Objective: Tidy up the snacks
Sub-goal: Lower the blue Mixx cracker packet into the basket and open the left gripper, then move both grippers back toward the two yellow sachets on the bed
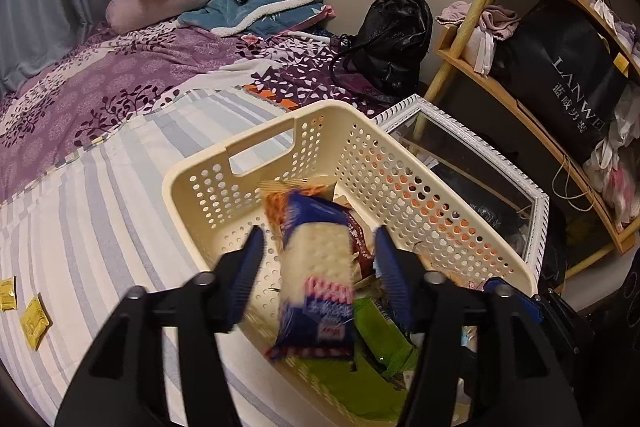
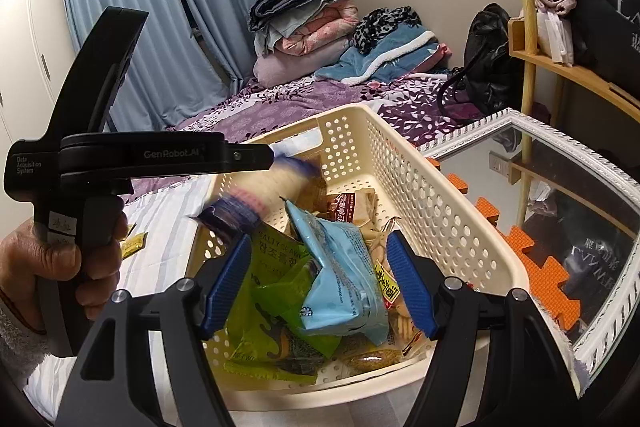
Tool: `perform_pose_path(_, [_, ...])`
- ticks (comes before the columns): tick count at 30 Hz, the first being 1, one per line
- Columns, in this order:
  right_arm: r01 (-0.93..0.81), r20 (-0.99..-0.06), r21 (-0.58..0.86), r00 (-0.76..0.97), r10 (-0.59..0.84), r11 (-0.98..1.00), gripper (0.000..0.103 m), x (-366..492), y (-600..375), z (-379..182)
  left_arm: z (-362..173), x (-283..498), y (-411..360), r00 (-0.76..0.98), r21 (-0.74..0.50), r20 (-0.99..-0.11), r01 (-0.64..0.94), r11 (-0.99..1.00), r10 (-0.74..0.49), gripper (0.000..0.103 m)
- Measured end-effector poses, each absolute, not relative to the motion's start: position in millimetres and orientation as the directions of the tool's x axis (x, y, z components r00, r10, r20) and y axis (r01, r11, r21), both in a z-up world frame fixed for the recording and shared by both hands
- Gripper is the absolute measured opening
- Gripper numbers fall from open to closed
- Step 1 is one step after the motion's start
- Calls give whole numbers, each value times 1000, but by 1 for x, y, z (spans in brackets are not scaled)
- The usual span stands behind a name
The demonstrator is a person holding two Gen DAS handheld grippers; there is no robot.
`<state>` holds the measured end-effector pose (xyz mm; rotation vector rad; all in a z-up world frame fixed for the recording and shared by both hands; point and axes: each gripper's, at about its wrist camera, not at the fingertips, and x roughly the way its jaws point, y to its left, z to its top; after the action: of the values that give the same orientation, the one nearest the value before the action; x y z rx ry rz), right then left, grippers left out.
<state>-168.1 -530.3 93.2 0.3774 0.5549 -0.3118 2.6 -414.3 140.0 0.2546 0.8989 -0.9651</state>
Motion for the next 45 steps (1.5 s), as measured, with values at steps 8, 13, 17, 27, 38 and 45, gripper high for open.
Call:
perform_pose_path(8, [386,-559,269,809,-183,882,70,-168,-529,95,139,14,-386,285,-190,-758,764,617,-586,67])
perform_pose_path(13, [374,-549,261,815,-182,890,70,-167,-523,101,142,17,-375,301,-186,-757,751,634,-579,67])
perform_pose_path(17, [370,-549,254,816,-182,894,71,-166,-520,104,144,18,-365,322,-177,-757,737,652,-569,87])
perform_pose_path(27, [389,-544,237,812,-210,890,95,-164,-513,113,146,28,-337,350,-190,-767,676,712,-537,100])
perform_pose_path(38, [393,-546,222,808,-221,892,96,-155,-499,124,149,34,-302,417,-147,-762,635,758,-497,100])
perform_pose_path(45, [360,-539,195,817,-206,912,96,-146,-479,132,148,41,-275,429,-164,-757,605,779,-493,100])
